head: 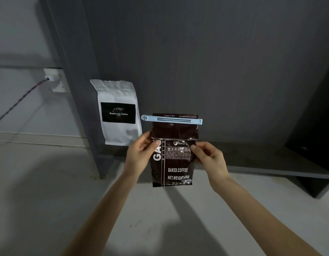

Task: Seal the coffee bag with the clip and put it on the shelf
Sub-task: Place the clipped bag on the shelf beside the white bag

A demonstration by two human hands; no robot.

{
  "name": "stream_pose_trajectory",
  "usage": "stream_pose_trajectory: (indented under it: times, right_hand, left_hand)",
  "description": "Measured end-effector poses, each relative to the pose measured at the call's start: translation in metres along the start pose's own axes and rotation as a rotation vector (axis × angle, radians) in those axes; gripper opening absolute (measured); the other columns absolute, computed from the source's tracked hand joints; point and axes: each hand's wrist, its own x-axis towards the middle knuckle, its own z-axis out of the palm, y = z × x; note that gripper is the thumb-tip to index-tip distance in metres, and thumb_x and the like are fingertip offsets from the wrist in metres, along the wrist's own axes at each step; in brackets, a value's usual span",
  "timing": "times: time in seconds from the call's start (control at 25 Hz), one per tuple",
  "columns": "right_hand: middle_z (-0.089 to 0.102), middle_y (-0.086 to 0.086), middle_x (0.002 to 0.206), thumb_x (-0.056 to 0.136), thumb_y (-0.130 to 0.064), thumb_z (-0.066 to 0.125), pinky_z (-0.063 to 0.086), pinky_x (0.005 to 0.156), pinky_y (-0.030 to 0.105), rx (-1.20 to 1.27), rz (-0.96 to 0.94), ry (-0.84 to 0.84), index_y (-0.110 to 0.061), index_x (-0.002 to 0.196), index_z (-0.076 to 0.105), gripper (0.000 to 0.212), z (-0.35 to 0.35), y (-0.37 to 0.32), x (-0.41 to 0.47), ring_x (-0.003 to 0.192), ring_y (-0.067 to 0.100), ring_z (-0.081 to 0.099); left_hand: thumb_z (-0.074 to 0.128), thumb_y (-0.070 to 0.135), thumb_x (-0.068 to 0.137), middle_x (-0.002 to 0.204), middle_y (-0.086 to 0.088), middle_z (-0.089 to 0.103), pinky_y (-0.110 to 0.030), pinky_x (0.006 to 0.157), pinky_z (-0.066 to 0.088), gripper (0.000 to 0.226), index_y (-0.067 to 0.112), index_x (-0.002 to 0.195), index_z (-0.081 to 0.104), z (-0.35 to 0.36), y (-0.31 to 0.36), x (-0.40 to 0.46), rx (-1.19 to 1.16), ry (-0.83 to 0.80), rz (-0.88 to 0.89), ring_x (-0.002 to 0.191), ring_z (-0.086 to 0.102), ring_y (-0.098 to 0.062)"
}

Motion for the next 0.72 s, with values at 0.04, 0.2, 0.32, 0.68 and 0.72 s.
stream_pose_trajectory:
  times: [0.04, 0.2, 0.32, 0.68, 0.72]
  right_hand:
    - [0.059, 0.006, 0.073, 0.083, -0.015, 0.059, 0.049, 0.066, 0.022, 0.024, 0.001, 0.002, -0.021, 0.069, 0.062, 0.015, 0.002, -0.004, 0.003, 0.069, 0.015, 0.054]
    - [0.061, -0.001, 0.071, 0.084, -0.017, 0.057, 0.046, 0.059, 0.014, 0.018, -0.037, 0.040, -0.023, 0.071, 0.061, 0.015, 0.012, -0.010, 0.015, 0.066, 0.008, 0.057]
    - [0.063, -0.003, 0.072, 0.083, -0.018, 0.058, 0.046, 0.056, 0.011, 0.005, -0.072, 0.053, -0.024, 0.072, 0.062, 0.014, 0.019, -0.012, 0.027, 0.065, 0.006, 0.057]
    - [0.065, 0.000, 0.076, 0.083, -0.020, 0.058, 0.050, 0.075, 0.030, -0.016, -0.072, 0.075, -0.028, 0.073, 0.061, 0.013, 0.046, -0.005, 0.082, 0.071, 0.012, 0.060]
    - [0.065, 0.000, 0.076, 0.083, -0.021, 0.058, 0.050, 0.076, 0.030, -0.023, -0.077, 0.075, -0.028, 0.074, 0.061, 0.012, 0.048, -0.004, 0.087, 0.072, 0.013, 0.060]
  left_hand:
    - [0.059, 0.007, 0.081, 0.082, 0.002, 0.062, -0.008, 0.072, 0.049, 0.033, 0.013, 0.114, 0.056, -0.002, 0.002, 0.003, -0.026, -0.019, -0.002, 0.075, 0.062, 0.004]
    - [0.056, 0.002, 0.082, 0.101, 0.007, 0.062, -0.009, 0.079, 0.048, 0.047, 0.015, 0.125, 0.044, -0.007, 0.001, 0.008, -0.014, -0.116, 0.010, 0.089, 0.061, 0.004]
    - [0.055, 0.000, 0.083, 0.112, 0.002, 0.058, -0.005, 0.076, 0.046, 0.055, 0.014, 0.132, 0.035, -0.009, -0.008, 0.016, 0.033, -0.111, 0.002, 0.096, 0.057, -0.002]
    - [0.060, 0.007, 0.080, 0.108, -0.001, 0.057, -0.001, 0.072, 0.044, 0.039, 0.006, 0.117, 0.049, -0.010, -0.035, 0.056, 0.145, 0.052, -0.065, 0.100, 0.054, -0.011]
    - [0.060, 0.007, 0.080, 0.108, 0.000, 0.056, -0.004, 0.074, 0.044, 0.039, 0.006, 0.118, 0.049, -0.009, -0.036, 0.060, 0.166, 0.088, -0.070, 0.100, 0.053, -0.010]
